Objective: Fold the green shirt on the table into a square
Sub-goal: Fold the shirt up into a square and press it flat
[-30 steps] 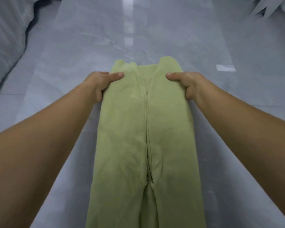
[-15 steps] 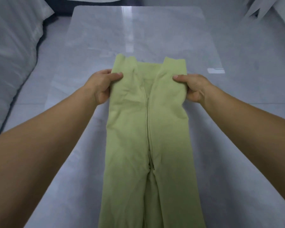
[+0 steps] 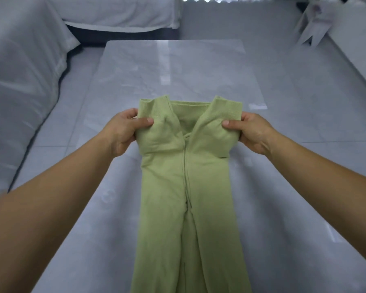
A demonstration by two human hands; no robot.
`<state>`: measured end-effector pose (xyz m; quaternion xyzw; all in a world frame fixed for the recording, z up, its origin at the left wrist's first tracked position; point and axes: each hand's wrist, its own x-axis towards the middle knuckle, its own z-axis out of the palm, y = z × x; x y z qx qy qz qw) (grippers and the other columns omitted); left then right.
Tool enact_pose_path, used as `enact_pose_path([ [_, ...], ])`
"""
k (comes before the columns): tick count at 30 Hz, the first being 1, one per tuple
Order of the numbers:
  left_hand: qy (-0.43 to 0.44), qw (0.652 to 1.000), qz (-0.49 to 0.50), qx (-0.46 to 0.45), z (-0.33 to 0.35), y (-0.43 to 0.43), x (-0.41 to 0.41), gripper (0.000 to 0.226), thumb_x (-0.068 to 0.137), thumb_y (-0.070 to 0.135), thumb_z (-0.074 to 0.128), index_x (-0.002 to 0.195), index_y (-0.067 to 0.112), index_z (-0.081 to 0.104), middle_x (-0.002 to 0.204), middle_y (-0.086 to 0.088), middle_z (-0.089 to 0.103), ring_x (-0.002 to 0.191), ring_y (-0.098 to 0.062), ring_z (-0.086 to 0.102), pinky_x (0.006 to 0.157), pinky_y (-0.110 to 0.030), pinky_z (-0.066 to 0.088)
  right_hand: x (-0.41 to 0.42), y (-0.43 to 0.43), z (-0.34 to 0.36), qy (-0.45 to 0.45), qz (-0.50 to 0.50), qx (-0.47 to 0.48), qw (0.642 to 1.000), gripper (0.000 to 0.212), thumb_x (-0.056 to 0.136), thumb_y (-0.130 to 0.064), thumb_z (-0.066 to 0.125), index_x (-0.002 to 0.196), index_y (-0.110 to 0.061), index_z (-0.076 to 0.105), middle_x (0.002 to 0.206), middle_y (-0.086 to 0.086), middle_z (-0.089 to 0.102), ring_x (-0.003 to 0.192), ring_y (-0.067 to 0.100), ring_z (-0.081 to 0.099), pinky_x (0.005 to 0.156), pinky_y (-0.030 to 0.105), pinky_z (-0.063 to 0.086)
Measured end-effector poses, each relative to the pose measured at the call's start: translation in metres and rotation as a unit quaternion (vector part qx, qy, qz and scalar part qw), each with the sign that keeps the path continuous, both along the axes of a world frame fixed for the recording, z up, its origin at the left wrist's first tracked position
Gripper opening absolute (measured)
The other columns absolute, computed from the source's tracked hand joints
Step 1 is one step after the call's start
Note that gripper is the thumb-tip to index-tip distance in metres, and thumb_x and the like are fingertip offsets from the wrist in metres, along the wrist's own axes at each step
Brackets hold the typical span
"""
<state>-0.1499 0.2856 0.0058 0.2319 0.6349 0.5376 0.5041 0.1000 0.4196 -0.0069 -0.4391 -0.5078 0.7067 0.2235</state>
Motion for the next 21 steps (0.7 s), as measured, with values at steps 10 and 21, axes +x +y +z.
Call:
enact_pose_path([
  [10, 0.116, 0.993, 0.006, 0.024, 0.004, -0.107, 0.069, 0.022, 0.072, -0.007, 0.069, 0.079, 0.014, 0.067, 0.072, 0.01, 0.071, 0.072, -0.005, 0.063, 0.071, -0.016, 0.05, 0.052, -0.113, 0.012, -0.109, 0.018, 0.245, 0.963, 0.023, 0.071, 0.01, 0.069, 0.083, -0.01, 0.064, 0.073, -0.002, 0.063, 0.062, -0.013, 0.057, 0.062, 0.005, 0.043],
  [21, 0.194, 0.98, -0.039, -0.018, -0.04, -0.221, 0.122, 0.021, 0.051, 0.039, 0.064, 0.072, 0.037, 0.063, 0.093, 0.018, 0.067, 0.093, 0.004, 0.061, 0.079, -0.009, 0.045, 0.119, -0.218, -0.035, -0.178, 0.123, 0.35, 0.912, 0.042, 0.072, -0.04, 0.065, 0.113, -0.038, 0.055, 0.105, -0.044, 0.057, 0.103, -0.014, 0.054, 0.088, 0.005, 0.04],
])
